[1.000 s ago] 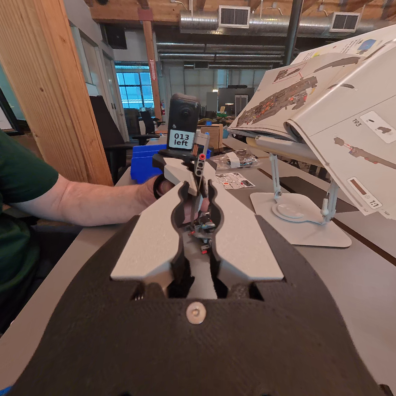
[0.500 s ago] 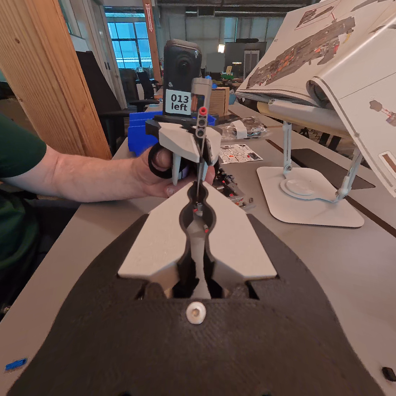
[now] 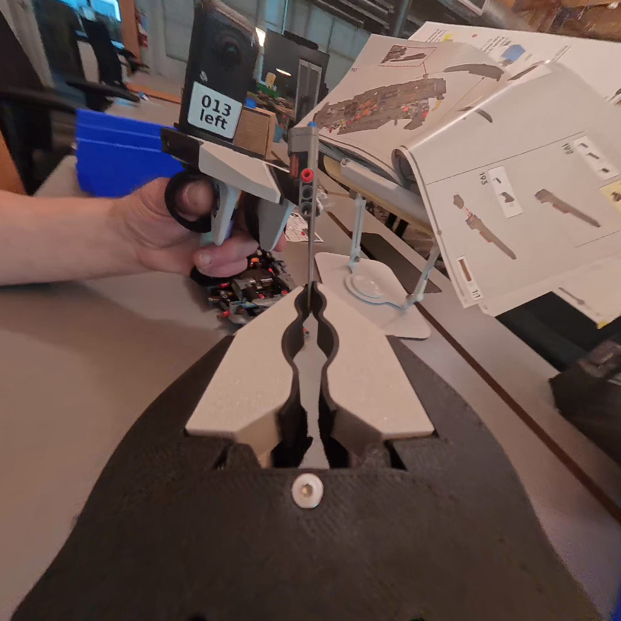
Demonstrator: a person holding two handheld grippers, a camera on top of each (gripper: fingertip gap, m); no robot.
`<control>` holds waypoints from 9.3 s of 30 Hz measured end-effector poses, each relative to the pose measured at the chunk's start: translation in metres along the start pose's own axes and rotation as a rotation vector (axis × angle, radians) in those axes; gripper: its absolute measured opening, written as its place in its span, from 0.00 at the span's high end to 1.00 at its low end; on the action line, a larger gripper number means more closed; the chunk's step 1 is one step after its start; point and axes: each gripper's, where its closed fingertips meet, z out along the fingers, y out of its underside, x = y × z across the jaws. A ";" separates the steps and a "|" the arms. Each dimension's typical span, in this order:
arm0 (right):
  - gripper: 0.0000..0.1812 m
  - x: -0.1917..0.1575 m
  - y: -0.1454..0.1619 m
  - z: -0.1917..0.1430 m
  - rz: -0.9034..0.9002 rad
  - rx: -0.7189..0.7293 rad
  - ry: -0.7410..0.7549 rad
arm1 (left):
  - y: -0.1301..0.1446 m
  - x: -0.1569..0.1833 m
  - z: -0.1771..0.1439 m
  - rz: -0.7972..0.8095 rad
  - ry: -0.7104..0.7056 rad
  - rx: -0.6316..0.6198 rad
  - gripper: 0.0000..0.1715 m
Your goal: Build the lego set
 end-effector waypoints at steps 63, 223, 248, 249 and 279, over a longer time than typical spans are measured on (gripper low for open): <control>0.83 -0.001 0.010 0.006 0.416 0.083 -0.218 | 0.002 0.010 0.006 0.726 -0.333 -0.242 0.96; 0.88 -0.065 0.007 0.023 -0.351 -0.187 -0.109 | 0.075 0.031 -0.045 -0.268 0.119 -0.545 0.94; 0.88 -0.069 -0.005 0.017 -0.314 -0.120 -0.149 | 0.059 0.040 -0.041 -0.324 0.222 -0.415 0.93; 0.87 -0.070 -0.007 0.016 -0.324 -0.110 -0.151 | 0.058 0.040 -0.040 -0.322 0.226 -0.408 0.93; 0.99 -0.064 -0.005 0.008 -0.224 -0.125 -0.189 | 0.064 0.044 -0.031 -0.291 0.230 -0.431 0.93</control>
